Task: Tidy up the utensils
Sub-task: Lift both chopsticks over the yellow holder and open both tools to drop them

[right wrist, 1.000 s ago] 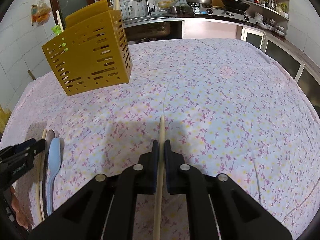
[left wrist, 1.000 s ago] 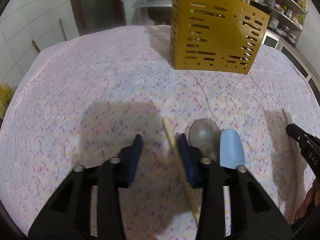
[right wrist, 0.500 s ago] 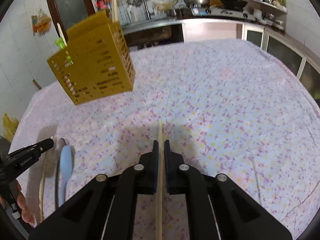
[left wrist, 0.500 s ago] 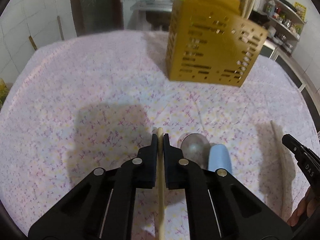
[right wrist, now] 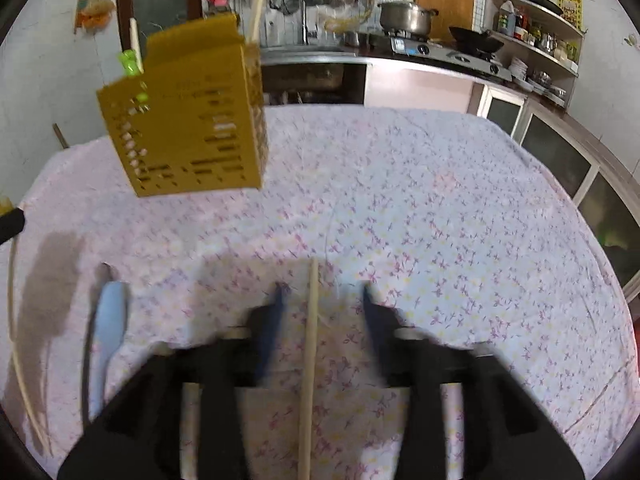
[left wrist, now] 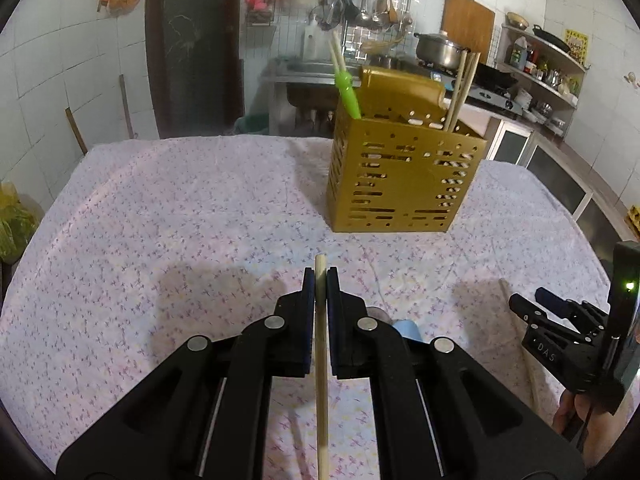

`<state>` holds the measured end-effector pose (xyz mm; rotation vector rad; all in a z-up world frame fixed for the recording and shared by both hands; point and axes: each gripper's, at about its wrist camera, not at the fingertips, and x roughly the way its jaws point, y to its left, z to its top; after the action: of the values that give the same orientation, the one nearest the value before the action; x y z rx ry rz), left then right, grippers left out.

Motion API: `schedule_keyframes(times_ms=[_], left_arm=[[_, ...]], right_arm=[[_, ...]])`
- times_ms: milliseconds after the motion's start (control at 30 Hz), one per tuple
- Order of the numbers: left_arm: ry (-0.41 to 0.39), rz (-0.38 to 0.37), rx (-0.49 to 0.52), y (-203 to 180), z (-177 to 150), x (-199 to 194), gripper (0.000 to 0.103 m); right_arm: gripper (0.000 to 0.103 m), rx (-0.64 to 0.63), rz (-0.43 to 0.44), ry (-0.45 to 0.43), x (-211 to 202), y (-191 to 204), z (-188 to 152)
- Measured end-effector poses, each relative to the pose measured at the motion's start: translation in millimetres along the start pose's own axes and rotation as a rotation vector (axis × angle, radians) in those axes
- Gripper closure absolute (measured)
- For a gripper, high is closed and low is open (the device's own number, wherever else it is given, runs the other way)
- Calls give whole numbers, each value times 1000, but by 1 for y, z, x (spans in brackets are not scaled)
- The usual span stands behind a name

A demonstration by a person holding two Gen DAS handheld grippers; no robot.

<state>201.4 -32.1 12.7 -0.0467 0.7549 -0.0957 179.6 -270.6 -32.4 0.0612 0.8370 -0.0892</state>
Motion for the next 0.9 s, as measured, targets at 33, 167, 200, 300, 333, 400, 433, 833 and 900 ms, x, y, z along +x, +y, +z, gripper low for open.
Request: schedule_keyframes(times_ms=[33, 167, 200, 300, 333, 400, 433, 833, 900], left_arm=[[9, 2, -1, 1, 1, 4, 98], [39, 6, -1, 3, -1, 20, 98], [45, 6, -4, 2, -1, 23, 98], [47, 5, -10, 4, -1, 26, 99], [43, 5, -8, 3, -1, 24, 98], [15, 6, -2, 4, 0, 17, 98], [0, 5, -2, 4, 0, 12, 98], [-232, 4, 6, 2, -1, -67, 98], [-260, 7, 8, 2, -5, -77, 98]], right_arm=[[58, 8, 1, 15, 3, -1, -1], [68, 8, 2, 59, 16, -1, 1], [80, -7, 4, 63, 17, 2, 4], [97, 21, 53, 63, 16, 1, 7], [97, 30, 66, 53, 13, -1, 7], [97, 52, 78, 14, 3, -6, 5], [97, 70, 92, -8, -3, -9, 4], [97, 81, 150, -434, -134, -19, -4], [97, 60, 148, -508, -147, -15, -10]])
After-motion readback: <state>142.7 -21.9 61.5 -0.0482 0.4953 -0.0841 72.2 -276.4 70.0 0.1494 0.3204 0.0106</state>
